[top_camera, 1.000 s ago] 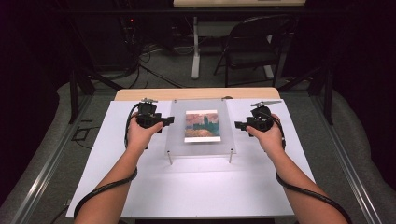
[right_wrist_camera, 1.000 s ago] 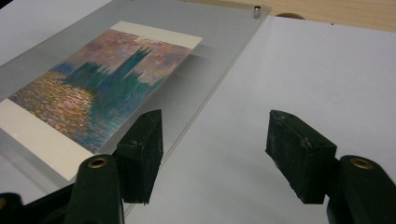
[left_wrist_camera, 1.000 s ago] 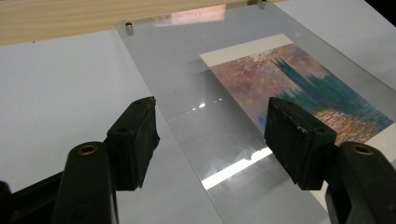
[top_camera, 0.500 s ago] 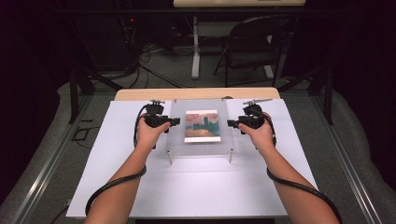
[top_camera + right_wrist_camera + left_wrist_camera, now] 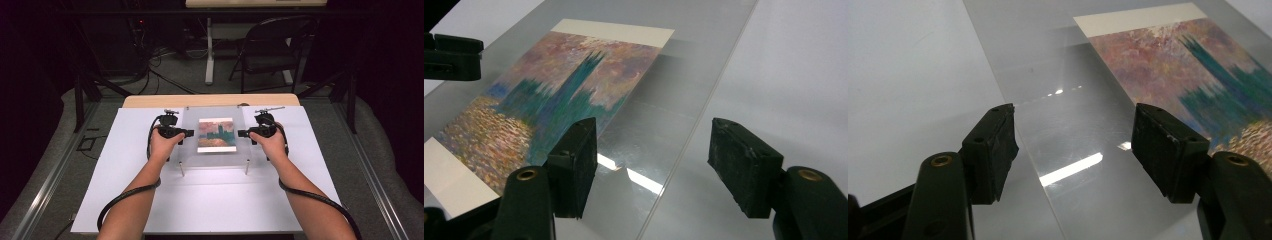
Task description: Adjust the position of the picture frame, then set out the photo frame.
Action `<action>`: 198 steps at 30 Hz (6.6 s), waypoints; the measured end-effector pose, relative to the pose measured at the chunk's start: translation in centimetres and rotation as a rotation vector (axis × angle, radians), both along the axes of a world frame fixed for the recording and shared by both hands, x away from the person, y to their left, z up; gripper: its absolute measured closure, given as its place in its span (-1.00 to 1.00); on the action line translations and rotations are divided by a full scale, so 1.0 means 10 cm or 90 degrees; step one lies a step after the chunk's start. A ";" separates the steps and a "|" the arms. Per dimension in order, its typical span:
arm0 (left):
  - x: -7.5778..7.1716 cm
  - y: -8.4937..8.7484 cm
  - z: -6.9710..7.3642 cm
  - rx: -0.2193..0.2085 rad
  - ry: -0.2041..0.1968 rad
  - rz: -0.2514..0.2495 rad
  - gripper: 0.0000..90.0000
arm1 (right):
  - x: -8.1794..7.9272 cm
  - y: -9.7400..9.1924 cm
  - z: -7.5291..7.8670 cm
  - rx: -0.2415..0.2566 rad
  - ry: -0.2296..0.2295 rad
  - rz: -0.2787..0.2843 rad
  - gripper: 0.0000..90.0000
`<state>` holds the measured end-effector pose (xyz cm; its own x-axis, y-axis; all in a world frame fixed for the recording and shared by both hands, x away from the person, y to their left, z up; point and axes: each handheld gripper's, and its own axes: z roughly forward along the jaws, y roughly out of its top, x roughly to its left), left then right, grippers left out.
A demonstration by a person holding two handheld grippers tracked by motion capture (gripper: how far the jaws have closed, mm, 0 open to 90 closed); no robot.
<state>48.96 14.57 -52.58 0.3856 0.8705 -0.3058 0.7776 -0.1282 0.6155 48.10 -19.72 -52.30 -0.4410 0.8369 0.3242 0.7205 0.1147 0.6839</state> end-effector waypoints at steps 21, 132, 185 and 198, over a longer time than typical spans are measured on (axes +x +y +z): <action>0.04 0.01 -0.04 -0.028 0.016 0.017 -0.33 | 0.09 0.12 -0.06 -0.006 0.024 -0.004 -0.24; 0.03 0.15 0.09 -0.123 0.035 0.054 -0.06 | 0.08 0.11 0.11 0.041 0.029 -0.031 -0.11; -1.26 0.33 0.93 -0.095 -0.152 -0.044 0.58 | -1.26 -0.03 0.88 -0.027 -0.160 0.007 0.59; -1.66 0.40 0.92 -0.109 -0.193 -0.092 0.56 | -1.64 -0.11 0.87 -0.003 -0.190 0.040 0.64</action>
<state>32.40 18.55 -43.43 0.5957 0.7469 -0.2954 0.5388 -0.0988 0.8366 31.67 -20.79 -43.59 -0.5668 0.8062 0.1695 0.4797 0.1557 0.8635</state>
